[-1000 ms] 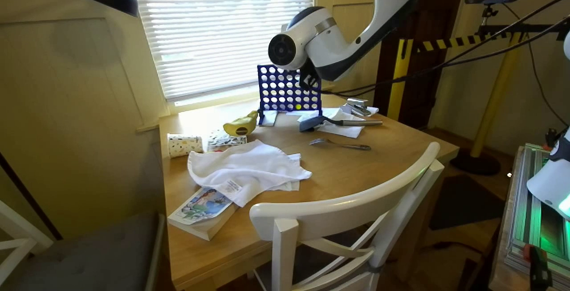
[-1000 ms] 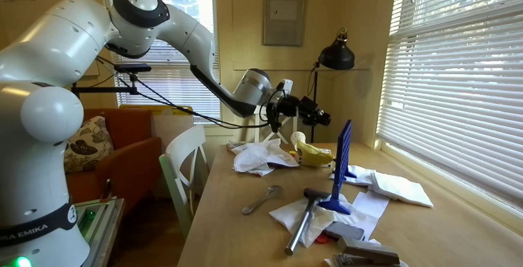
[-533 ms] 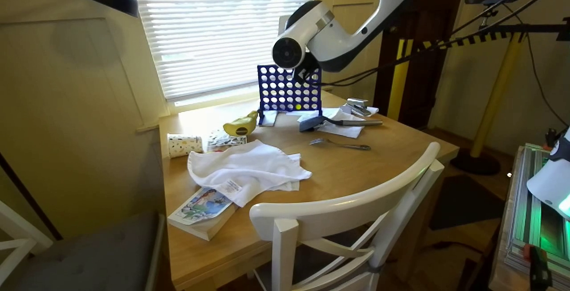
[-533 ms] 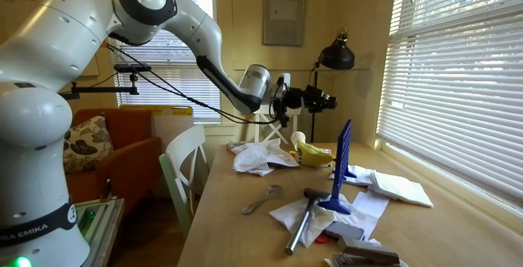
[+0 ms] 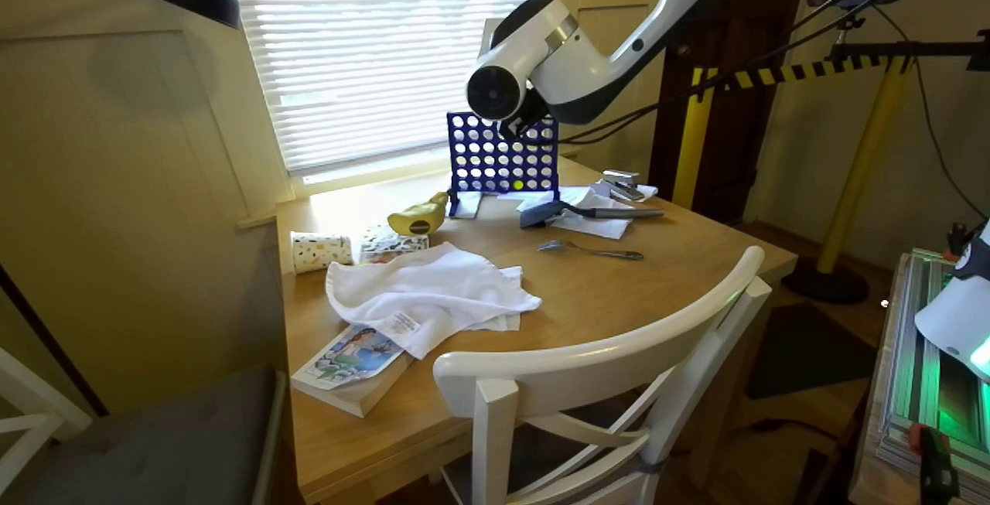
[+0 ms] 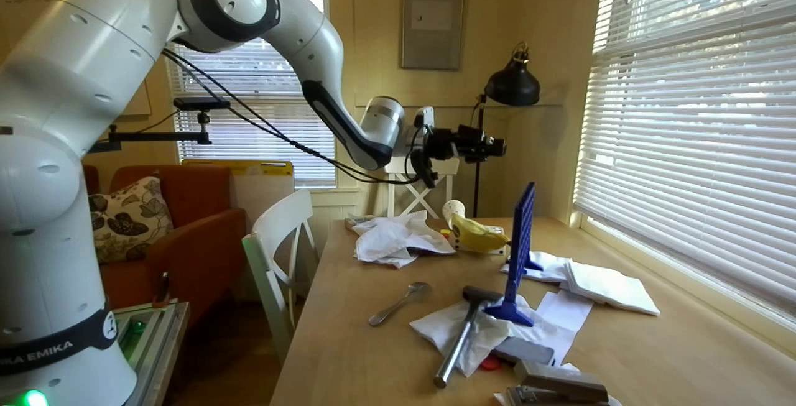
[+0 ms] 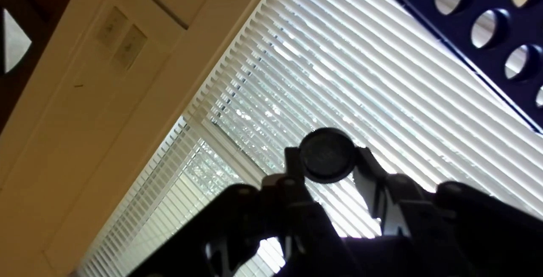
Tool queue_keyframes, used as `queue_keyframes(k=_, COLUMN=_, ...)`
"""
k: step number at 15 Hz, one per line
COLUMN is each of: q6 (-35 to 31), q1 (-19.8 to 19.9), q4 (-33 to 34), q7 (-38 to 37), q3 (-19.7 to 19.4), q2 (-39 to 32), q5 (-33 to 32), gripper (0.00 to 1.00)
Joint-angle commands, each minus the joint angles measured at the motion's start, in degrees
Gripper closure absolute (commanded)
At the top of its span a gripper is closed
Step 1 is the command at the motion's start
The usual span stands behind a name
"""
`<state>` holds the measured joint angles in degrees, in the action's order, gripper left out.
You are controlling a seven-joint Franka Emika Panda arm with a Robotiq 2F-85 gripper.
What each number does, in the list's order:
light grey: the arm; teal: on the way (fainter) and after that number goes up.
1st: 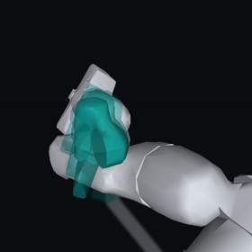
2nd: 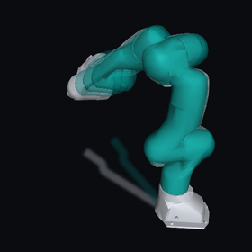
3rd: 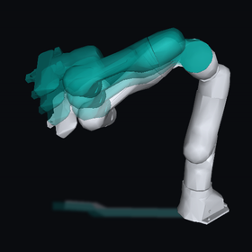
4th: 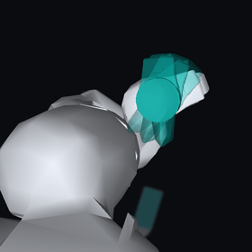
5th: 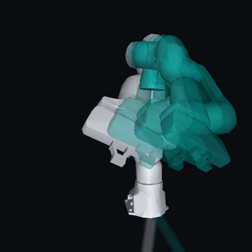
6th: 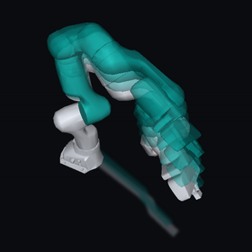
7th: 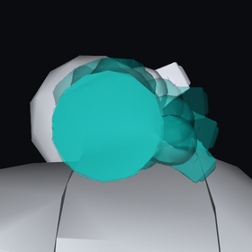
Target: Pick up the black object from the table and put it in the blue object
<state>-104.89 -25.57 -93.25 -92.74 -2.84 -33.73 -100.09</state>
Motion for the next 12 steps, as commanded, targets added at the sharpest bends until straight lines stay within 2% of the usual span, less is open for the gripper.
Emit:
queue_keyframes(k=1, q6=1.7, q1=4.0, q4=0.1, q7=0.3, q3=5.2, q2=0.0, q5=-1.7, gripper=0.65)
queue_keyframes(k=2, q6=1.7, q1=4.2, q4=0.1, q7=0.2, q3=5.4, q2=0.0, q5=-1.7, gripper=0.90)
queue_keyframes(k=5, q6=6.6, q1=4.7, q4=-0.8, q7=-0.5, q3=7.6, q2=0.0, q5=0.6, gripper=0.90)
queue_keyframes(k=9, q6=18.3, q1=3.4, q4=-5.0, q7=-3.3, q3=10.1, q2=1.2, q5=0.9, gripper=0.90)
queue_keyframes(k=12, q6=19.6, q1=4.1, q4=-11.8, q7=-10.6, q3=12.1, q2=3.6, q5=-2.4, gripper=0.90)
